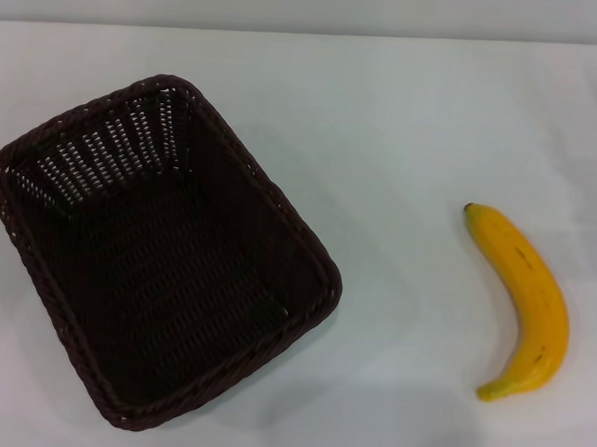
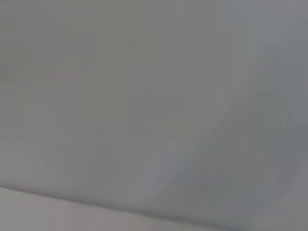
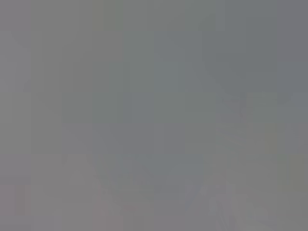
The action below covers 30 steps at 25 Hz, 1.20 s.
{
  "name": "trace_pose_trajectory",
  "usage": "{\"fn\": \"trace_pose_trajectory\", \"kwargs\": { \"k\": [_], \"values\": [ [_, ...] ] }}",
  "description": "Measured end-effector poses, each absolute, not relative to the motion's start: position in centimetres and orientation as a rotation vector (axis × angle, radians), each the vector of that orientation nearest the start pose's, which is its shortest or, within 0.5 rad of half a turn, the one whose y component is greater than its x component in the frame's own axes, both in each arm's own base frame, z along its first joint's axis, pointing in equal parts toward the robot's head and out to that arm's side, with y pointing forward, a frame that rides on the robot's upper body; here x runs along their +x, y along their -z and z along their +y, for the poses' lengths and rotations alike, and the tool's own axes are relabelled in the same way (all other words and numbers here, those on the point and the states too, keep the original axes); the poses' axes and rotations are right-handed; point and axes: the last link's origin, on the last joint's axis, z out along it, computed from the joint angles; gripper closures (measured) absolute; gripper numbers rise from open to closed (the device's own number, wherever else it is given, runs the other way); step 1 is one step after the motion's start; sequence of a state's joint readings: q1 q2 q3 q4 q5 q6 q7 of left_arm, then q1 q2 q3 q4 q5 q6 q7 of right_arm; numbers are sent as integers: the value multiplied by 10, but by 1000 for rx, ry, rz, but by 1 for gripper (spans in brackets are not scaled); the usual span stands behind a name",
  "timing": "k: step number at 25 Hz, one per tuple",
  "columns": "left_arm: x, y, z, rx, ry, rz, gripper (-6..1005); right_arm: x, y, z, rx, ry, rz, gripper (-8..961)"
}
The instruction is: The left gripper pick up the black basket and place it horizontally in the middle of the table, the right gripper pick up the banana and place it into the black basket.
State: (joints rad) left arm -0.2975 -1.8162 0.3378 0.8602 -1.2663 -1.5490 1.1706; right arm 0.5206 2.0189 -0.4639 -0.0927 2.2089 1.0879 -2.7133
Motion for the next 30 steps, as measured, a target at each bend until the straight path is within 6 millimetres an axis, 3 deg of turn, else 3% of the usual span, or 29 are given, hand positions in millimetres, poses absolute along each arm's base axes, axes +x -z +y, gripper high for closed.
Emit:
{"fn": "trace_pose_trajectory", "kwargs": {
  "k": [3,4,8,12,19,30],
  "values": [
    [-353,-226,305,-1993,706,-1191,118,357,-50,364,-1502,-695,630,94],
    [-338,-232,322,-2096,524,-1191,119,357,-50,364,-1502,-696,630,94],
    [-315,-228,349,-2274,212,-1137,124,356,-48,364,-1503,-706,638,95],
    [-291,-220,374,-2392,18,-977,124,356,-43,363,-1505,-711,660,96],
    [-271,-195,396,-2509,-97,-797,124,358,-36,359,-1492,-722,710,98],
    [-270,-183,395,-2532,-154,-774,124,358,-33,357,-1476,-750,745,100]
  ]
}}
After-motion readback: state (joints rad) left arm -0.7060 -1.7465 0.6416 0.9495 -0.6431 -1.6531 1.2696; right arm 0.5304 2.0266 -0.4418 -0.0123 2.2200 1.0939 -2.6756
